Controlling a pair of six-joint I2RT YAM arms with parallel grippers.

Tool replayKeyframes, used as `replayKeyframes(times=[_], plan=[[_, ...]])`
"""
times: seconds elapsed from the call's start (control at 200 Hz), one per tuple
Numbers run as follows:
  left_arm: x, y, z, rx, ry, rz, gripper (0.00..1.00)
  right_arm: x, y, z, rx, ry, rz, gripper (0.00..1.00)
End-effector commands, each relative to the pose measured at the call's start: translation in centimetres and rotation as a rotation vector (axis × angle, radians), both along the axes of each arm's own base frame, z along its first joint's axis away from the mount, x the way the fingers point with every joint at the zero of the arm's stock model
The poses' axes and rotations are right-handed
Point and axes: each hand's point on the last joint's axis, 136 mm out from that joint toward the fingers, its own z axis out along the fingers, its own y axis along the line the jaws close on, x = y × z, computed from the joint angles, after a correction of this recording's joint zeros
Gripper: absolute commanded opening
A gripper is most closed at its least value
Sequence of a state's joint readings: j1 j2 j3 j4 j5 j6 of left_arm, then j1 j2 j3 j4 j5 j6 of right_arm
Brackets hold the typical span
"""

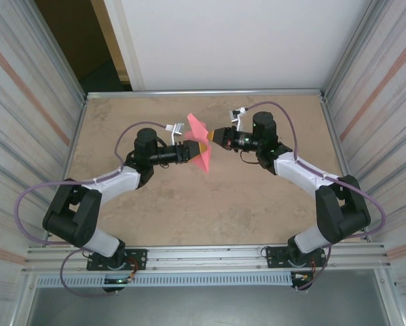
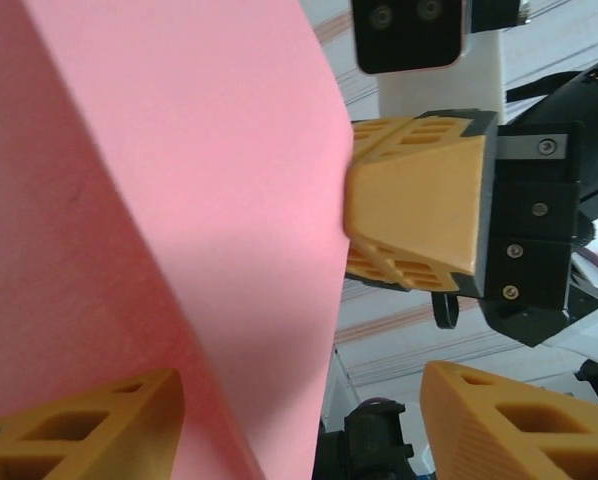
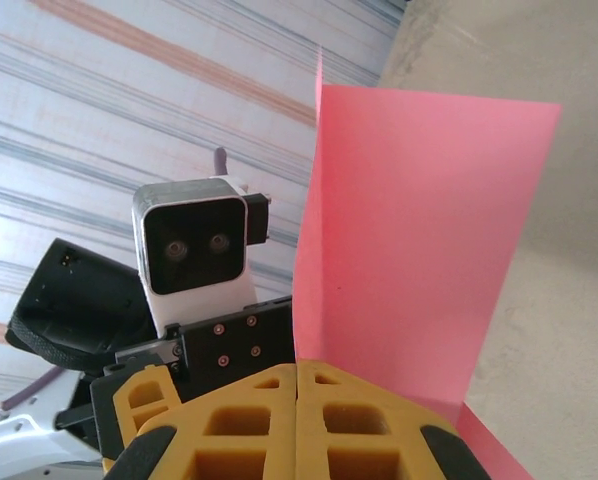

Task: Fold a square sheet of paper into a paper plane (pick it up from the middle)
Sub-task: Pick up the paper from the center of the table, then turn over the paper at the center of the table.

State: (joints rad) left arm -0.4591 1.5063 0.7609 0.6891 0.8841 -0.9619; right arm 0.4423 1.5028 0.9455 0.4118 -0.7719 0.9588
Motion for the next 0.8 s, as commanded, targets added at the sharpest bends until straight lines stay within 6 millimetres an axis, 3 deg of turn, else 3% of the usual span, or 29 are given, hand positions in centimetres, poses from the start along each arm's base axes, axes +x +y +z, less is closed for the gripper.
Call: replayKeyframes(times=[0.0, 0.521, 0.606, 0.792], plan=[[-0.5, -0.6, 3.1, -0.072, -0.104, -0.054, 0.59, -0.5, -0.2, 2.3, 0.067, -0.028, 0.021, 0.02], [0.0, -0.1, 2.5, -0.043, -0.089, 0.0, 0.24, -0.4, -1.1, 1.5, 0.062, -0.006, 0.001, 0.08], [0.2, 0.0, 2.3, -0.038, -0.082, 0.01, 0.19, -0.4, -1.3, 1.2, 0.055, 0.003, -0.007, 0.16], [0.9, 0.6, 0.8, 0.018, -0.061, 0.046, 0.12, 0.2, -3.7, -0.7, -0.054, 0.038, -0.113, 0.45]])
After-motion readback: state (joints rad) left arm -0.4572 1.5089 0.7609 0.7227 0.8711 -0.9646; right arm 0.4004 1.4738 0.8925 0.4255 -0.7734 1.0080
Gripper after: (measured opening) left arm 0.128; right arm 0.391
